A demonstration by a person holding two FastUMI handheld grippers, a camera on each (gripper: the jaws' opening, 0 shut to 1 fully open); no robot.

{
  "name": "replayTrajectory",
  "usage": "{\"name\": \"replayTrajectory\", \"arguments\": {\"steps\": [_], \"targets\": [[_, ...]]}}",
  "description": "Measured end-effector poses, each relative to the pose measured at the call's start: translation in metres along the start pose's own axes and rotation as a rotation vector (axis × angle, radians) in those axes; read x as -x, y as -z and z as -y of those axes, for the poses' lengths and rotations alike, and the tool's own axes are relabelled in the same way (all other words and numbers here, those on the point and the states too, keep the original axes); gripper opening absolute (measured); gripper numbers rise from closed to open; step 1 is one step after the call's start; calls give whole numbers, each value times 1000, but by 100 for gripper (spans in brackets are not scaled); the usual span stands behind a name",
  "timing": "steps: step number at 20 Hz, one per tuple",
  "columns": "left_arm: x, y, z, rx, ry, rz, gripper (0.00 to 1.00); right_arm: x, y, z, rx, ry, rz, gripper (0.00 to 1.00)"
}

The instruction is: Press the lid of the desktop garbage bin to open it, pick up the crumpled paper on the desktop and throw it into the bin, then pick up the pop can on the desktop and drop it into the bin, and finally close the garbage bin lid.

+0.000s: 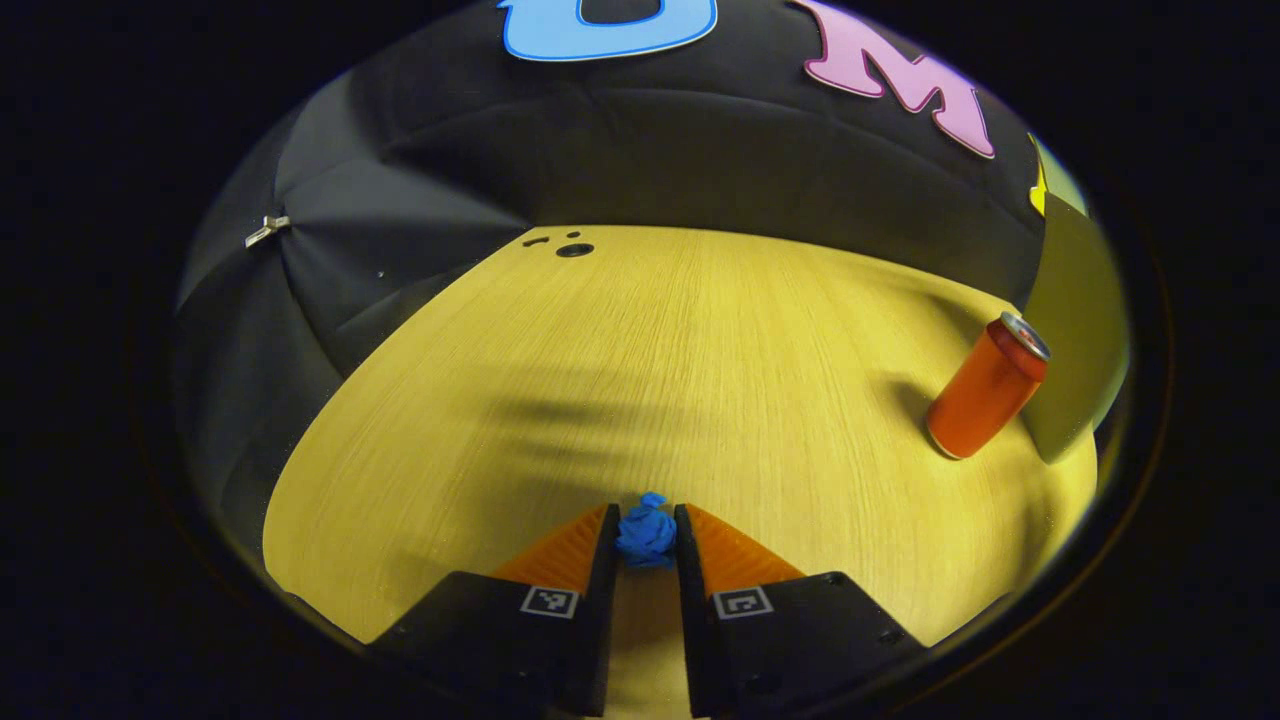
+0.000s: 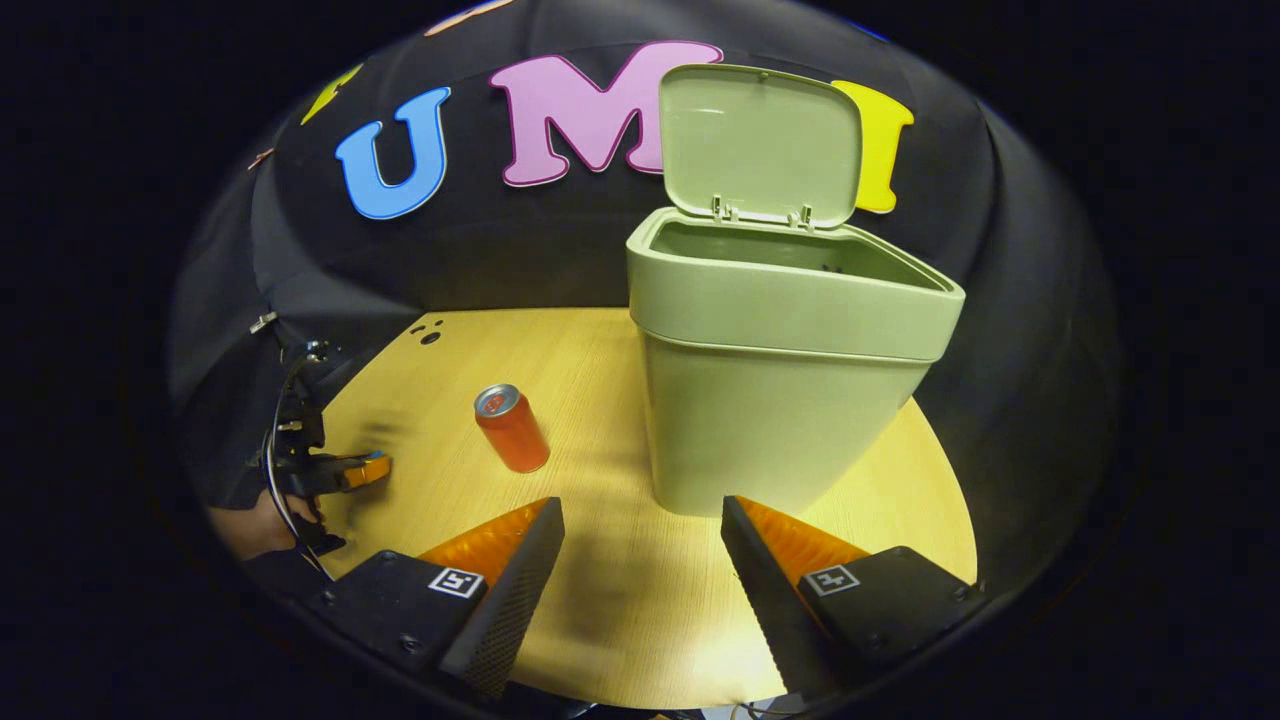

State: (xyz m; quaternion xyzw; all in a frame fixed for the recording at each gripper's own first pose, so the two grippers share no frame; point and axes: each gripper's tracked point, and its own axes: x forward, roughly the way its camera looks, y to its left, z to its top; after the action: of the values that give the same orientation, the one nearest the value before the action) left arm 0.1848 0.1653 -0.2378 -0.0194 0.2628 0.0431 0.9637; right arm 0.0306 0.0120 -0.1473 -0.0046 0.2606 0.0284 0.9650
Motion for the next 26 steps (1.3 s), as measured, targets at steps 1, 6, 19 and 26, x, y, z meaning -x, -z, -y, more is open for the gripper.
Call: {"name": "replayTrajectory", "arguments": {"steps": [1,6,19,26], "targets": [[4,-9,2,12,5,15,30,2,1,4,18,10,4,99],[27,-54,26,22,46,98,30,3,15,11,3,-5,-15,100],[130,-209,159,-39,307,385,34,10,16,56,-82,18,16,99],[177,-249,277,-100,530,439,33,10,9,80,-132,32,42,99]]}}
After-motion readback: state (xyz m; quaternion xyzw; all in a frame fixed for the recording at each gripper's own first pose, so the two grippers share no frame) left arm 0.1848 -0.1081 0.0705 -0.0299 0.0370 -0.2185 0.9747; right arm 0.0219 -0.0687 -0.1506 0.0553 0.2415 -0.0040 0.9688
